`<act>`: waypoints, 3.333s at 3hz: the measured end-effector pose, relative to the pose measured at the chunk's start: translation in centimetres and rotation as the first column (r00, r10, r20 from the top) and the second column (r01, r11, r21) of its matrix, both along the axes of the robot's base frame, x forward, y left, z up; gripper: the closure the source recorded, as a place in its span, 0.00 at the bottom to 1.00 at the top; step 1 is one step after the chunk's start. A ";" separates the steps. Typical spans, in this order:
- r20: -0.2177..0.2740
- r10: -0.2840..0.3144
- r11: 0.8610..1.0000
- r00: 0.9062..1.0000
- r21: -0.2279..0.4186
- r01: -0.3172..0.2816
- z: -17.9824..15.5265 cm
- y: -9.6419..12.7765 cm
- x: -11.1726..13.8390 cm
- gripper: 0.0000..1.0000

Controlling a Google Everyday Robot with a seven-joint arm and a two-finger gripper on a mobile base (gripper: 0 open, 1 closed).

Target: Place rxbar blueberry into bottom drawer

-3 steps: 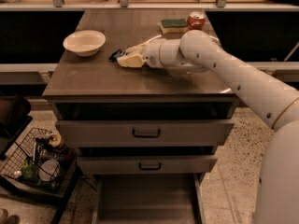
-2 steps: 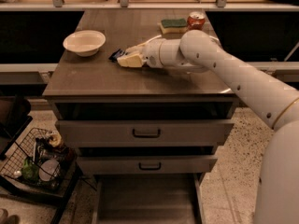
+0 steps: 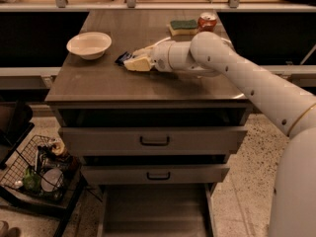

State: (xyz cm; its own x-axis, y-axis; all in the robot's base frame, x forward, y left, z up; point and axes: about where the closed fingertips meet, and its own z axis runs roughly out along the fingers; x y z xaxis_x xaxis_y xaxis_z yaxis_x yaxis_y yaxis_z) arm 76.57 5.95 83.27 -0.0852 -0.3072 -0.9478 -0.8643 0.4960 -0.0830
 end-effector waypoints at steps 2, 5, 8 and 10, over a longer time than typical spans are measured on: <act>0.000 0.000 1.000 1.000 0.000 0.000 0.0 0.0 0.0 1.00; 0.123 -0.027 0.998 0.992 -0.047 0.033 9.3 -1.7 -4.2 1.00; 0.098 -0.085 0.991 0.992 -0.097 0.094 11.7 -10.0 -15.2 1.00; 0.040 -0.125 0.989 0.991 -0.073 0.128 6.8 -14.8 -25.7 1.00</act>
Offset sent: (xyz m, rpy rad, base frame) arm -0.1275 -0.1161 0.2586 -0.1585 -0.3055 -0.1677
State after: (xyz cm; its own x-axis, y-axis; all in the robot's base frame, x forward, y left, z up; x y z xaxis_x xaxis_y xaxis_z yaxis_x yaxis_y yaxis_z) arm 50.92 -8.85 90.10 -0.0946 -0.3665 -0.9256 -0.7910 0.5922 -0.1536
